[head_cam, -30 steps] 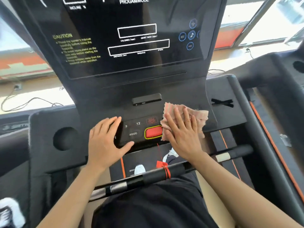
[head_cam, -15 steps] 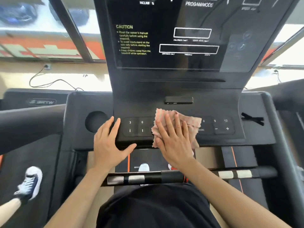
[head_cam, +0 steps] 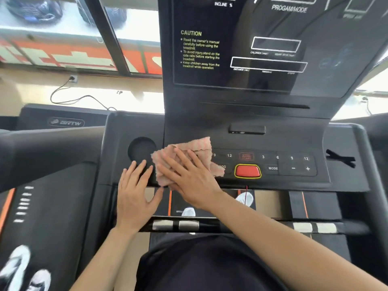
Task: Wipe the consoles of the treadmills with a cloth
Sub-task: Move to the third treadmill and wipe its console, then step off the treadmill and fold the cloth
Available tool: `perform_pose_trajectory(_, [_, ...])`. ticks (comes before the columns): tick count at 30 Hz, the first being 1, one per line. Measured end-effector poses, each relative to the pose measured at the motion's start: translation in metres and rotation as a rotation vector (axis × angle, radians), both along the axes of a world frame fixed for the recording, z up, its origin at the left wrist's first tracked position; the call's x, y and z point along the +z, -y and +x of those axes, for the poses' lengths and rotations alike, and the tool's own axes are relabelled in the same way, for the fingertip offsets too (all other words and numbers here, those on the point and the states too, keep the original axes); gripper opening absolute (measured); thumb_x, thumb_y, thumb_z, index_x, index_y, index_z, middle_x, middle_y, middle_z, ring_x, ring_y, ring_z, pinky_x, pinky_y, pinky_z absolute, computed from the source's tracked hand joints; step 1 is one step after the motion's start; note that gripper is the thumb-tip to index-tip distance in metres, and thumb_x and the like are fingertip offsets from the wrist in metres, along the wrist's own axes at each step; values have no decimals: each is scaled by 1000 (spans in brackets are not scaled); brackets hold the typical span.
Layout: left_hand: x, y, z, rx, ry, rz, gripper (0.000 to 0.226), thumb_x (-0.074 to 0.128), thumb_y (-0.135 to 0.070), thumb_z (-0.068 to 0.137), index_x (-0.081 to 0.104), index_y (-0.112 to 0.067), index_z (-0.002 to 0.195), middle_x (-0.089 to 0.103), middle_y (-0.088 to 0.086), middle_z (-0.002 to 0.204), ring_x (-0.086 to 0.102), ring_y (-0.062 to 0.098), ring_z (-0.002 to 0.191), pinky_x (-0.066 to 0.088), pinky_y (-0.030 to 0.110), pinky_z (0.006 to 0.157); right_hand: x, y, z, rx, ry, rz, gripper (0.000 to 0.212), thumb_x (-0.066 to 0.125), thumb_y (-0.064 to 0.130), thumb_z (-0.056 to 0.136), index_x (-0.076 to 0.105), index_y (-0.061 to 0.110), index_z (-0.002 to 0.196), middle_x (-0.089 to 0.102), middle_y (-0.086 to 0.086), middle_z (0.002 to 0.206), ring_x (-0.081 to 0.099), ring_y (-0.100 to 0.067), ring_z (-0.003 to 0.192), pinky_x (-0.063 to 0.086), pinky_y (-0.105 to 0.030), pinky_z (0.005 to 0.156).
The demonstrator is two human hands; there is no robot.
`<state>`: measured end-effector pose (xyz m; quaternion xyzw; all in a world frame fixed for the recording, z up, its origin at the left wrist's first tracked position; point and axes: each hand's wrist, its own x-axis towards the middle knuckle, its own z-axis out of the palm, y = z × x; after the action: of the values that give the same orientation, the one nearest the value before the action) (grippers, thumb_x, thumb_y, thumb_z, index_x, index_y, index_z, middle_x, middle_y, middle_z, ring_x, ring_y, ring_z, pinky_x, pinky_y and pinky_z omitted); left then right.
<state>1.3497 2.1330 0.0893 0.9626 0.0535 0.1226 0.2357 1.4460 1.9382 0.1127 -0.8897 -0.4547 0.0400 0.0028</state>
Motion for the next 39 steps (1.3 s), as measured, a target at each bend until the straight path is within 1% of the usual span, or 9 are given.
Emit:
perform_pose_trajectory(3, [4,13,1,-14,71,-12,56,61,-40,90,64,-8,136,58,11,148,45,32,146,32,55,121,-1,21,-7,-2,20,-8,73,51,32,101,11,31,163,10,0,172,8,-30,159,9,-51,128])
perform_pose_trajectory(11, [16,77,4,-240,208,-51,42,71,-22,86,72,-12,126,66,6,138,56,32,134,44,45,109,0,102,-29,-440,48,44,66,46,39,104,19,27,162,13,-3,171,12,-25,159,16,-51,127])
perform_pose_trajectory(16, [16,107,12,-502,198,-137,36,73,-18,83,75,-15,119,71,-1,127,65,24,120,47,37,105,6,142,-36,-688,20,141,59,50,32,102,35,17,158,31,-6,166,28,-28,154,26,-51,123])
perform_pose_trajectory(20, [22,133,24,-593,177,-216,30,69,-23,86,76,-16,114,73,-4,116,64,18,112,45,29,99,20,173,-52,-876,-30,349,46,45,17,102,51,10,147,50,-7,154,41,-24,148,31,-40,122])
perform_pose_trajectory(23, [29,161,33,-693,122,-278,29,64,-29,91,75,-17,115,72,-5,113,65,18,108,49,34,95,47,187,-77,-1140,-208,631,24,53,15,102,73,21,114,77,-2,110,67,-9,109,46,-15,101])
perform_pose_trajectory(26, [37,196,35,-824,46,-331,33,62,-32,93,72,-16,121,71,-3,119,65,21,111,52,40,97,69,206,-107,-1314,-457,842,35,55,1,94,72,30,86,73,6,76,70,-5,74,55,-32,73])
perform_pose_trajectory(31, [54,266,12,-1102,-212,-393,52,63,-44,88,62,-24,137,64,-8,135,55,10,124,42,26,108,87,251,-186,-1366,-688,1141,18,58,-4,98,69,-5,113,72,-24,97,69,-29,90,57,-49,92])
perform_pose_trajectory(36, [59,339,-53,-1290,-479,-409,33,61,-53,88,74,-28,105,75,-15,98,68,8,92,53,37,85,83,296,-299,-1544,-561,1283,23,60,-2,96,73,12,108,68,-22,112,67,-23,96,54,-46,96])
perform_pose_trajectory(39, [70,384,-113,-1377,-583,-428,19,65,-49,90,73,-32,88,74,-17,83,69,3,80,53,26,75,76,321,-375,-1660,-414,1245,32,60,0,95,71,30,95,65,-23,109,68,-27,93,55,-48,92])
